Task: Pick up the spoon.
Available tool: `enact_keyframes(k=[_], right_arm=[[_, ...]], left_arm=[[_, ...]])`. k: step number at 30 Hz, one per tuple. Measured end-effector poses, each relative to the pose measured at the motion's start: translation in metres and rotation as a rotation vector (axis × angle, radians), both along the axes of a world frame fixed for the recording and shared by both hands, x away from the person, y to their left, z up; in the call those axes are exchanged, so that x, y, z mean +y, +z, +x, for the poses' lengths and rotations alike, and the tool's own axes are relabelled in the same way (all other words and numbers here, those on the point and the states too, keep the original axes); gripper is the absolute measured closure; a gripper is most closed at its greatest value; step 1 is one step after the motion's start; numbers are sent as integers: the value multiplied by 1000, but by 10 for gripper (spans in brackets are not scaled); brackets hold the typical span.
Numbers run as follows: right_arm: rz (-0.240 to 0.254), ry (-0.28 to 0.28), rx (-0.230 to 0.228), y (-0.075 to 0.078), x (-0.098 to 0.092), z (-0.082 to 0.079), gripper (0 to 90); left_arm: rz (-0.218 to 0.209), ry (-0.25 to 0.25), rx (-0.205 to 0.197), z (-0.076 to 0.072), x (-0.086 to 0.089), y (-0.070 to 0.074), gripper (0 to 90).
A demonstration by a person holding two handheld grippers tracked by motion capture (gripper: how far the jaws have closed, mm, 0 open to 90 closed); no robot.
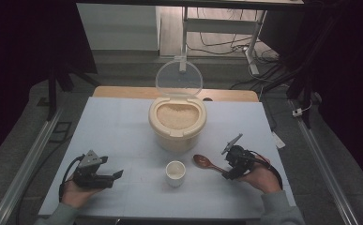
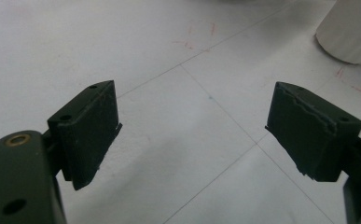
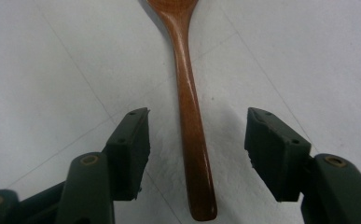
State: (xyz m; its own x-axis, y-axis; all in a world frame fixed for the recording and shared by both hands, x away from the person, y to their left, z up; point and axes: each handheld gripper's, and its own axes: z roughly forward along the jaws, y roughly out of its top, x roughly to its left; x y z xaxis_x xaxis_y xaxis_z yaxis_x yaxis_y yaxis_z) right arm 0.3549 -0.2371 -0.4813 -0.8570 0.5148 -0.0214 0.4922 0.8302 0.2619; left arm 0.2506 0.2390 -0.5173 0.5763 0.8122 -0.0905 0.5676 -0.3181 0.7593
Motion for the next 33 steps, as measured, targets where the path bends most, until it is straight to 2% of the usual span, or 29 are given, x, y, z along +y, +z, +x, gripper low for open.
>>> enact_keyframes(k=[3,4,9,15,17,18,21,25,33], right_arm=[[-5,8,-6,-2,-1,1,456],[0,-8,10,-3,0,2,491],[-6,-10,17,-7,-1,4,528],[-20,12,22,-9,1,4,612],[-32,20,16,-9,2,4,658],[-55,37,3,-10,4,3,677],[-69,45,-2,-10,7,2,696],[-102,80,-11,-10,13,-1,773],[-112,94,-25,-10,14,-2,780]], left_arm=[[0,-3,1,0,0,0,165],[1,-4,2,0,0,0,165],[5,-4,4,0,0,-1,166],[7,-8,9,1,0,-2,166],[6,-9,9,1,0,-2,166],[6,-9,8,1,0,-2,166],[7,-11,7,0,-1,-2,166],[12,-13,6,0,-2,-2,166],[13,-13,7,0,-2,-2,166]])
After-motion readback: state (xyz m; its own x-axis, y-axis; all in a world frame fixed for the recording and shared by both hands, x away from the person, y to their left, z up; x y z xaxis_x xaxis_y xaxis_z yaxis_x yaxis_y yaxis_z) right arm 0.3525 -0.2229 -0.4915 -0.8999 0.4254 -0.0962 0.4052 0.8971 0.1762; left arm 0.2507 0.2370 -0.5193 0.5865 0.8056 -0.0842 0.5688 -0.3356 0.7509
